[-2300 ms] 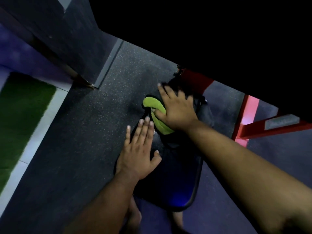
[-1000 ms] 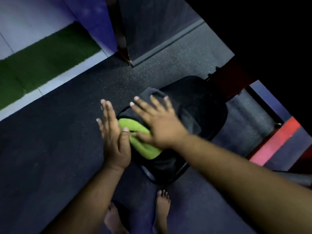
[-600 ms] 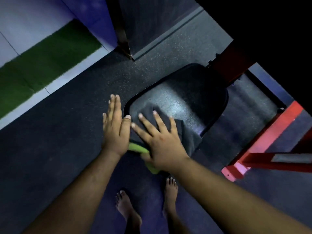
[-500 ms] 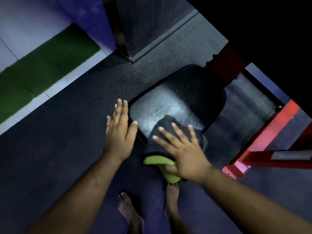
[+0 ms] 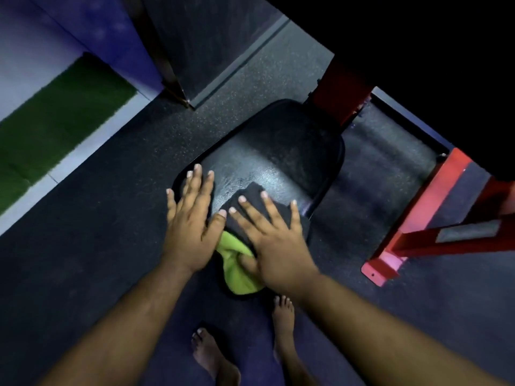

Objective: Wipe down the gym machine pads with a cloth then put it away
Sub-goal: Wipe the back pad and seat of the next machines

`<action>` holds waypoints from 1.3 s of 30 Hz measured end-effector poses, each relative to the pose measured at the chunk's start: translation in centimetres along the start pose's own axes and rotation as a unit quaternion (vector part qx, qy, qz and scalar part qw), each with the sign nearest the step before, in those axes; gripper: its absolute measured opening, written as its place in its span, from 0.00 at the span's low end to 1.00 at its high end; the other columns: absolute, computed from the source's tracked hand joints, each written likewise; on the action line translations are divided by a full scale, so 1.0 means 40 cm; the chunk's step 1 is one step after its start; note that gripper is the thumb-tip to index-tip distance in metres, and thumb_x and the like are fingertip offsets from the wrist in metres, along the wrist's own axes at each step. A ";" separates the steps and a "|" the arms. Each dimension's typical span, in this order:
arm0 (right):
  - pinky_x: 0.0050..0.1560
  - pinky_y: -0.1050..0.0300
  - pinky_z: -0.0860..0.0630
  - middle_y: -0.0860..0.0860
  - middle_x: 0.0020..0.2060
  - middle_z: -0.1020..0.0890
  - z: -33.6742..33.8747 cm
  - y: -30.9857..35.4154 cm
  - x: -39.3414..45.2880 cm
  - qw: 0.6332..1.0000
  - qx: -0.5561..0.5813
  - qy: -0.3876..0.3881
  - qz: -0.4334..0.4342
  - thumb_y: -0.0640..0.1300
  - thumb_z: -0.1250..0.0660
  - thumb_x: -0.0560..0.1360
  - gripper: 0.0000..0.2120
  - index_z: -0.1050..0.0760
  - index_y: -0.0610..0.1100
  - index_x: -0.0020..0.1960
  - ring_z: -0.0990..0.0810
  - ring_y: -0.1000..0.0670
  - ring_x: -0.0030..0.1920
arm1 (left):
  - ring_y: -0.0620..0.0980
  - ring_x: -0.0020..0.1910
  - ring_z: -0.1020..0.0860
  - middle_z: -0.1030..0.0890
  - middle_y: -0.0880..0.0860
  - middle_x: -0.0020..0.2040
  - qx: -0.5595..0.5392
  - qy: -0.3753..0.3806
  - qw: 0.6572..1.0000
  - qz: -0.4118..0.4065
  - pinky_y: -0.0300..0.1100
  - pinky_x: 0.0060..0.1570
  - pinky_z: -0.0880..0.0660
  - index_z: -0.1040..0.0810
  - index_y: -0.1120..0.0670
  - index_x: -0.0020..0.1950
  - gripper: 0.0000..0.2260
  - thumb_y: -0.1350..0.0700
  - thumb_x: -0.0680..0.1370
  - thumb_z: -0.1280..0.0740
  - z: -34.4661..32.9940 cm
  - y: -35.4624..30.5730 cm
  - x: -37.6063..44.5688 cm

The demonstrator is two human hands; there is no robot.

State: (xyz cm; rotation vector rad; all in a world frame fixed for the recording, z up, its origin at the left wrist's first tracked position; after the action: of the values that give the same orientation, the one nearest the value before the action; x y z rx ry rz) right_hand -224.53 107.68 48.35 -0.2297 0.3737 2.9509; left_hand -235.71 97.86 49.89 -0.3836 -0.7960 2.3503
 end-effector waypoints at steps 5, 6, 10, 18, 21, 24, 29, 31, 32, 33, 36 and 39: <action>0.70 0.17 0.56 0.56 0.83 0.61 0.077 -0.367 0.143 0.973 0.049 -0.008 -0.223 0.65 0.41 0.78 0.36 0.52 0.63 0.82 0.65 0.43 0.82 | 0.44 0.82 0.59 0.55 0.48 0.84 0.066 0.025 0.998 -0.001 0.55 0.79 0.66 0.50 0.50 0.84 0.33 0.39 0.80 0.53 -0.019 -0.025 0.076; 0.69 0.16 0.58 0.56 0.82 0.62 0.093 -0.394 0.163 0.964 0.047 -0.009 -0.260 0.66 0.43 0.79 0.36 0.53 0.63 0.82 0.66 0.43 0.81 | 0.44 0.82 0.59 0.56 0.48 0.84 0.082 0.040 0.996 0.003 0.56 0.79 0.66 0.51 0.49 0.84 0.34 0.39 0.80 0.54 -0.033 -0.026 0.098; 0.72 0.20 0.54 0.52 0.83 0.59 0.083 -0.239 0.090 0.956 0.057 -0.073 -0.278 0.65 0.47 0.80 0.35 0.51 0.55 0.83 0.64 0.45 0.82 | 0.47 0.83 0.56 0.55 0.50 0.84 0.144 0.046 0.988 0.022 0.61 0.79 0.62 0.51 0.49 0.84 0.34 0.40 0.79 0.57 -0.056 -0.031 0.145; 0.75 0.23 0.51 0.56 0.82 0.65 0.023 -0.262 0.011 0.912 0.166 -0.063 -0.370 0.59 0.41 0.81 0.38 0.56 0.55 0.84 0.70 0.44 0.80 | 0.52 0.83 0.48 0.49 0.53 0.84 0.245 0.027 0.969 -0.001 0.65 0.78 0.53 0.48 0.52 0.84 0.34 0.40 0.80 0.50 -0.079 -0.037 0.138; 0.72 0.21 0.48 0.53 0.83 0.58 0.075 -0.462 0.144 0.863 0.195 -0.084 -0.459 0.60 0.43 0.82 0.35 0.53 0.52 0.84 0.62 0.40 0.82 | 0.52 0.83 0.50 0.50 0.52 0.84 0.278 0.039 0.960 0.006 0.66 0.78 0.53 0.50 0.51 0.84 0.35 0.39 0.79 0.50 -0.090 -0.035 0.140; 0.74 0.22 0.50 0.51 0.83 0.51 0.111 -0.512 0.206 0.885 0.157 -0.071 -0.432 0.63 0.45 0.81 0.35 0.49 0.51 0.83 0.54 0.39 0.82 | 0.51 0.83 0.50 0.50 0.52 0.84 0.282 0.046 0.958 0.019 0.66 0.78 0.52 0.50 0.51 0.84 0.36 0.40 0.78 0.50 -0.090 -0.037 0.147; 0.78 0.28 0.52 0.56 0.83 0.60 0.053 -0.317 0.052 0.949 0.141 -0.017 -0.281 0.65 0.50 0.76 0.39 0.55 0.54 0.84 0.66 0.46 0.82 | 0.53 0.83 0.47 0.48 0.52 0.84 0.287 0.055 0.956 0.023 0.67 0.77 0.51 0.47 0.52 0.84 0.37 0.40 0.76 0.44 -0.086 -0.045 0.151; 0.76 0.24 0.55 0.55 0.83 0.62 0.050 -0.341 0.090 0.953 0.119 0.012 -0.277 0.68 0.52 0.77 0.38 0.57 0.56 0.83 0.68 0.44 0.81 | 0.53 0.83 0.48 0.49 0.52 0.84 0.291 0.060 0.955 0.023 0.67 0.77 0.51 0.48 0.52 0.84 0.38 0.40 0.76 0.45 -0.091 -0.043 0.152; 0.74 0.22 0.57 0.55 0.83 0.62 0.063 -0.365 0.139 0.956 0.090 0.016 -0.279 0.69 0.52 0.79 0.38 0.57 0.56 0.83 0.69 0.42 0.81 | 0.53 0.83 0.49 0.49 0.52 0.84 0.293 0.060 0.954 0.023 0.67 0.77 0.52 0.48 0.52 0.84 0.38 0.40 0.76 0.45 -0.093 -0.040 0.152; 0.73 0.21 0.59 0.55 0.83 0.61 0.079 -0.380 0.203 0.962 0.062 0.016 -0.267 0.69 0.52 0.79 0.37 0.58 0.57 0.83 0.68 0.41 0.81 | 0.53 0.83 0.49 0.49 0.52 0.84 0.293 0.057 0.954 0.025 0.67 0.77 0.52 0.48 0.52 0.84 0.38 0.40 0.76 0.46 -0.093 -0.038 0.152; 0.71 0.20 0.49 0.53 0.83 0.55 0.127 -0.394 0.397 0.979 0.032 0.024 -0.197 0.67 0.49 0.81 0.37 0.57 0.55 0.83 0.54 0.38 0.81 | 0.53 0.83 0.49 0.50 0.52 0.84 0.291 0.057 0.955 0.027 0.67 0.77 0.52 0.48 0.52 0.84 0.37 0.40 0.76 0.46 -0.095 -0.038 0.152; 0.68 0.28 0.36 0.53 0.83 0.50 0.142 -0.397 0.439 0.989 0.024 0.016 -0.146 0.68 0.47 0.80 0.37 0.54 0.54 0.83 0.46 0.39 0.80 | 0.53 0.83 0.49 0.50 0.52 0.84 0.295 0.058 0.953 0.029 0.67 0.77 0.52 0.48 0.51 0.84 0.37 0.40 0.76 0.45 -0.093 -0.034 0.150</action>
State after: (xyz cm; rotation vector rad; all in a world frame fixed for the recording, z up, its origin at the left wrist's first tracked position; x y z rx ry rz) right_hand -239.63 126.74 47.07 -0.2993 0.3782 2.6506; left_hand -238.01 104.22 47.44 -0.2804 -0.0071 2.4523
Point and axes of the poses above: each hand's wrist, its own x-axis towards the middle knuckle, its own z-axis out of the back of the hand, y = z × x, the point moved 10 cm from there along x, towards the middle knuckle
